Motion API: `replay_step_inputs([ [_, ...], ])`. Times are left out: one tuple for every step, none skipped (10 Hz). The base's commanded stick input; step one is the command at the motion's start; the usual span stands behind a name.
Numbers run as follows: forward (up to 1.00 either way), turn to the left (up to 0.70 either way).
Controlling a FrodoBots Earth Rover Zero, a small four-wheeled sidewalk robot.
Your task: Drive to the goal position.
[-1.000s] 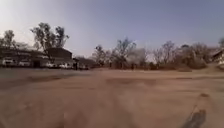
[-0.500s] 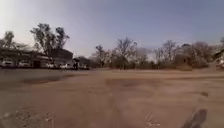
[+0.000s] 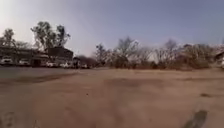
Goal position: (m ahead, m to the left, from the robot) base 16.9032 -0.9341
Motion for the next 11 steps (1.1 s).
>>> replay_step_inputs([
  [0.7, 0.0],
  [0.7, 0.0],
  [0.7, 0.0],
  [0.7, 0.0],
  [0.7, 0.0],
  [0.7, 0.0],
  [0.7, 0.0],
  [0.7, 0.0],
  [0.7, 0.0],
  [0.7, 0.0],
  [0.7, 0.0],
])
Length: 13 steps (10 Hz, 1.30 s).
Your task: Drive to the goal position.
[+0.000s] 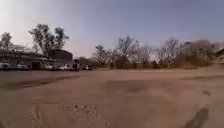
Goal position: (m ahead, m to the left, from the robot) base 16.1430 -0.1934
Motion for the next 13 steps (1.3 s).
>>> replay_step_inputs([
  [0.7, 0.0],
  [0.7, 0.0],
  [0.7, 0.0],
  [0.7, 0.0],
  [0.7, 0.0],
  [0.7, 0.0],
  [0.7, 0.0],
  [0.7, 0.0],
  [0.7, 0.0],
  [0.7, 0.0],
  [0.7, 0.0],
  [0.7, 0.0],
  [0.7, 0.0],
])
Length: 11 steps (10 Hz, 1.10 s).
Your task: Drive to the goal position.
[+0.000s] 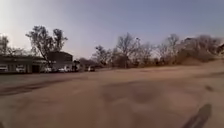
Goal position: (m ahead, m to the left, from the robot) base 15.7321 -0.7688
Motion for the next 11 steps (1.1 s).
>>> replay_step_inputs([
  [0.7, 0.0],
  [0.7, 0.0],
  [0.7, 0.0],
  [0.7, 0.0],
  [0.7, 0.0],
  [0.7, 0.0],
  [0.7, 0.0],
  [0.7, 0.0],
  [0.7, 0.0],
  [0.7, 0.0],
  [0.7, 0.0],
])
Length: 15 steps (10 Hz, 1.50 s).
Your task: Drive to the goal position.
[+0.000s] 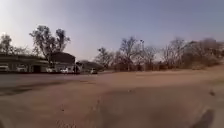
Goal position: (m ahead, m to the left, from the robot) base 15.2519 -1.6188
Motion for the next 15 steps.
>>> replay_step_inputs([
  [0.7, 0.0],
  [0.7, 0.0],
  [0.7, 0.0],
  [0.7, 0.0],
  [0.7, 0.0],
  [0.7, 0.0],
  [0.7, 0.0],
  [0.7, 0.0],
  [0.7, 0.0],
  [0.7, 0.0],
  [0.7, 0.0],
  [0.7, 0.0],
  [0.7, 0.0],
  [0.7, 0.0],
  [0.7, 0.0],
])
